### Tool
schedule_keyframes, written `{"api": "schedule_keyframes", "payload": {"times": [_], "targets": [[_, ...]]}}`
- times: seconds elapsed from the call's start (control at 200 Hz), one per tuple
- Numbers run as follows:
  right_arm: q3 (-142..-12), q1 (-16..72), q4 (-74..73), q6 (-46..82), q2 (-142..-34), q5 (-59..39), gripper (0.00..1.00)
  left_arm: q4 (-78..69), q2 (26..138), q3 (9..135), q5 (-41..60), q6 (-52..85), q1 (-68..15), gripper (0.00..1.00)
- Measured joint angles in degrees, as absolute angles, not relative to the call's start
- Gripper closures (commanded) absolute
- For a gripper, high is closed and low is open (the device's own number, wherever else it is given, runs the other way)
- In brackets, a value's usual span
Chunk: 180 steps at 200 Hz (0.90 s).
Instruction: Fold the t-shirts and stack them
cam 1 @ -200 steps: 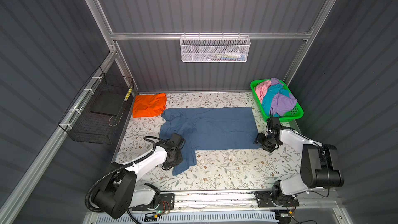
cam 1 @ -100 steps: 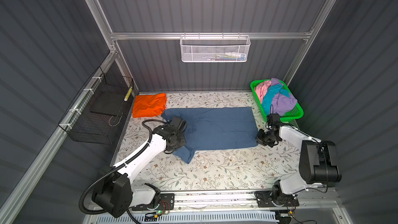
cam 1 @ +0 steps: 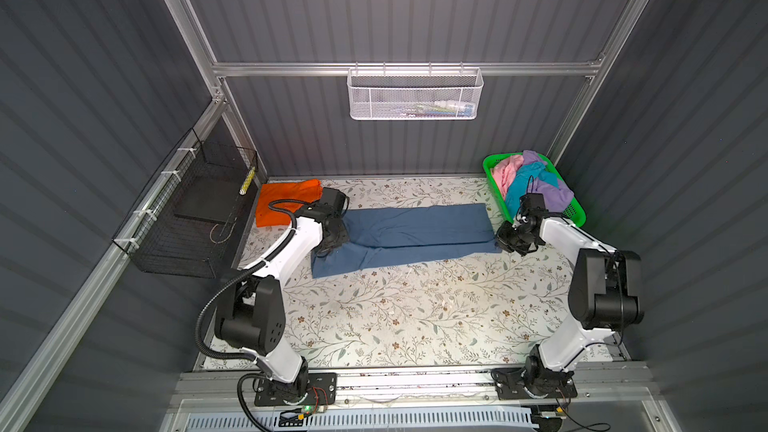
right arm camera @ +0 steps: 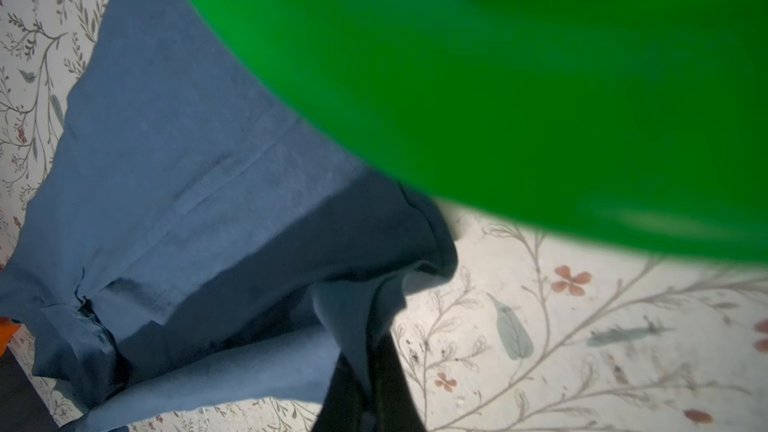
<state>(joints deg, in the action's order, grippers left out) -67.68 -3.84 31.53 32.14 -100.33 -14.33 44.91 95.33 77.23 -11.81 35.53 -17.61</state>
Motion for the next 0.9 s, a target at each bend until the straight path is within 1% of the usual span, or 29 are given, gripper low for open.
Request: {"api": "schedule_keyframes", "payload": {"times": [0.23,0.365,0.671,0.716,0.761,0.791,0.861,0.901], "targets": [[-70.9,-3.8,31.6,33.1,-103.4,-15.2,0.87,44.5,101.9,87.7,-12.8,33.1,-16.6,1.00],[-72.8,-3.8,31.7,33.4,-105.4,-15.2,0.82,44.6,106.5,90.9,-13.7,31.8,-16.2,1.00],[-77.4,-3.7,31.9,33.7,-110.1,-13.9,0.77,45.4,116.3,96.9,-15.8,29.7,-16.0,1.00],[-77.9,-3.6,32.0,33.7,-110.5,-13.5,0.73,45.5,117.5,98.1,-16.3,29.4,-15.9,1.00],[-78.3,-3.4,32.2,33.8,-110.8,-13.1,0.64,45.7,118.5,99.4,-16.8,29.0,-15.8,1.00],[-78.6,-3.3,32.4,34.1,-111.0,-12.8,0.61,45.9,119.2,100.3,-17.1,28.8,-15.7,1.00],[-79.0,-3.0,32.7,33.8,-111.2,-12.3,0.57,46.7,121.0,102.8,-17.8,28.3,-15.5,0.83],[-79.2,-2.7,32.9,33.7,-111.2,-12.0,0.54,47.2,122.2,104.4,-18.3,28.0,-15.3,0.74]]}}
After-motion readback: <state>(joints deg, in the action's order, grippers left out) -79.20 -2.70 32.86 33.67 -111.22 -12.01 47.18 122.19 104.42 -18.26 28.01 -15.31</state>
